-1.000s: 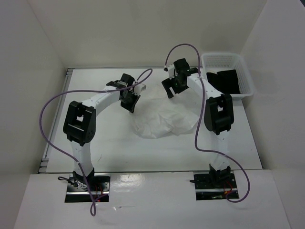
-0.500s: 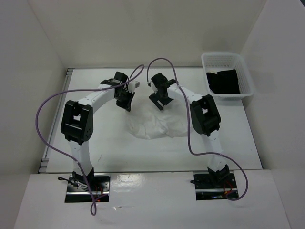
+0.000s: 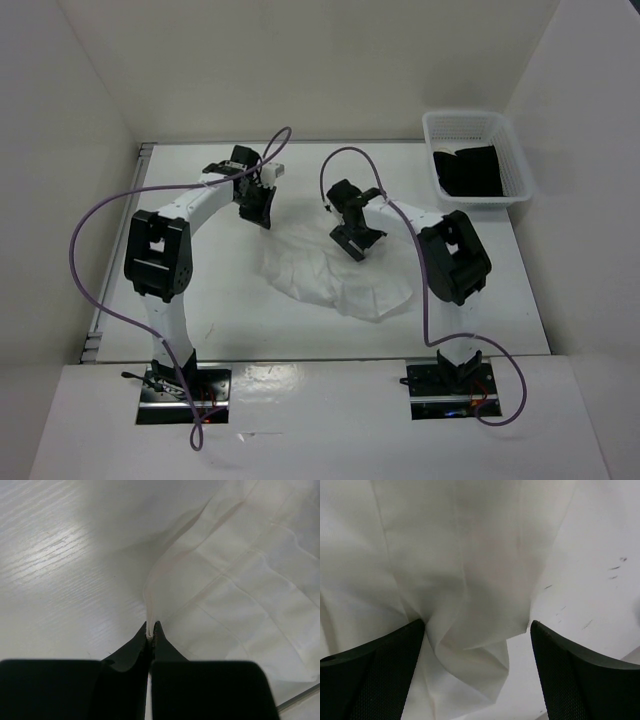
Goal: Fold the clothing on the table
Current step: Flatten the skirt out
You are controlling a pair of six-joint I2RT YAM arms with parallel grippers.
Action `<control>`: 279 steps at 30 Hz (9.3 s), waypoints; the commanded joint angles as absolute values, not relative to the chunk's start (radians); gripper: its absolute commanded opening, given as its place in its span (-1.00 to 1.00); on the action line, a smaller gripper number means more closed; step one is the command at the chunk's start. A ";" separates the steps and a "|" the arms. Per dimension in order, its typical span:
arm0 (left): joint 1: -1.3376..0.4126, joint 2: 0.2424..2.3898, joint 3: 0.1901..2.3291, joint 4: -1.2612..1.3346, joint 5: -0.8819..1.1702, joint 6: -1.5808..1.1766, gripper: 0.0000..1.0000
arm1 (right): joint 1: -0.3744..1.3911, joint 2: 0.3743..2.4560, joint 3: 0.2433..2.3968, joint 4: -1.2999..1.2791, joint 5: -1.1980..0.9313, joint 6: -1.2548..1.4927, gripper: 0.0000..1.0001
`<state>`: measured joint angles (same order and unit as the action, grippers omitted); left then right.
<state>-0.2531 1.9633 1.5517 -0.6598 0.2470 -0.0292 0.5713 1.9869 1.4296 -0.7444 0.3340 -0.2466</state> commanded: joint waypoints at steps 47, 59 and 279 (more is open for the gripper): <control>-0.232 1.847 1.537 -0.735 0.311 0.109 -0.93 | 0.359 2.147 1.703 -0.555 -0.284 -0.376 0.65; -0.232 1.856 1.537 -0.735 0.293 0.109 -0.93 | 0.319 2.212 1.747 -0.569 -0.340 -0.394 0.31; 0.100 1.511 1.325 -0.675 0.397 0.080 0.98 | 0.367 1.707 1.548 -0.666 -0.232 -0.261 0.97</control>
